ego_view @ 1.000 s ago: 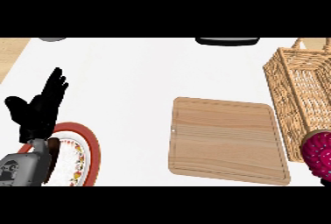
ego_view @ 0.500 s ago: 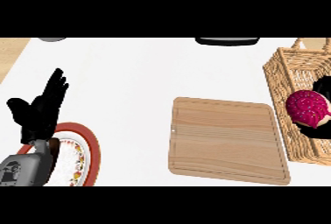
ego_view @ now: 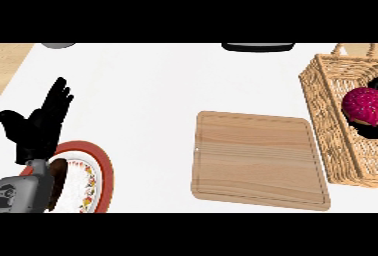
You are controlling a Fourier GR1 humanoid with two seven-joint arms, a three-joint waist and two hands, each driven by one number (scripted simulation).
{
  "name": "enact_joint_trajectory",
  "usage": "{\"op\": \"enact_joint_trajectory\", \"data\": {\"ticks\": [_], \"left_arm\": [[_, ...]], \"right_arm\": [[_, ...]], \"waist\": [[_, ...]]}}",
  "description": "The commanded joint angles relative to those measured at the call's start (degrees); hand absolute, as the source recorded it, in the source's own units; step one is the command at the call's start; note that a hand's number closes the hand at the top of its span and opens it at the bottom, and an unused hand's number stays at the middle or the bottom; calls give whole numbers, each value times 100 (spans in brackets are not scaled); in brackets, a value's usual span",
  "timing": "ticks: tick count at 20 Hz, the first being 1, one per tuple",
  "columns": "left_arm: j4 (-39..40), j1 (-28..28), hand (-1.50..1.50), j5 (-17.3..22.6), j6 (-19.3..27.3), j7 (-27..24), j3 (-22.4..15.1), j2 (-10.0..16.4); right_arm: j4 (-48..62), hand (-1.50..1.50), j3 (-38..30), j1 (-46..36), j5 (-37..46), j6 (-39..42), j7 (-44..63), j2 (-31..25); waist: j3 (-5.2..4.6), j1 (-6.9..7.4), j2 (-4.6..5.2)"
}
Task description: Pick the cupcake from the cutting board and place it in the basket
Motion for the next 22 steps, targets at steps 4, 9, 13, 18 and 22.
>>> {"op": "enact_joint_trajectory", "data": {"ticks": [4, 9, 13, 18, 22], "left_arm": [[73, -27, 0, -75, 66, -132, -110, -162], [388, -350, 0, -91, 85, -47, -47, -158], [158, -123, 0, 26, -101, -91, 121, -47], [-668, 8, 0, -177, 134, 689, -52, -142], [-224, -292, 0, -232, 128, 478, -74, -186]], "right_arm": [[-309, 150, 530, -241, 2589, -928, -1510, -984], [481, 150, 826, -363, 3616, -1898, -2255, -500], [814, 150, 665, -628, 3940, -1943, -2251, -78], [1142, 150, 369, -782, 4114, -1478, -2286, -120], [1857, 150, 746, -1316, 4619, -932, -1987, -288]], "waist": [[1, 114, 56], [2, 48, 38], [-2, 14, 3], [0, 0, -10], [-1, 44, 5]]}}
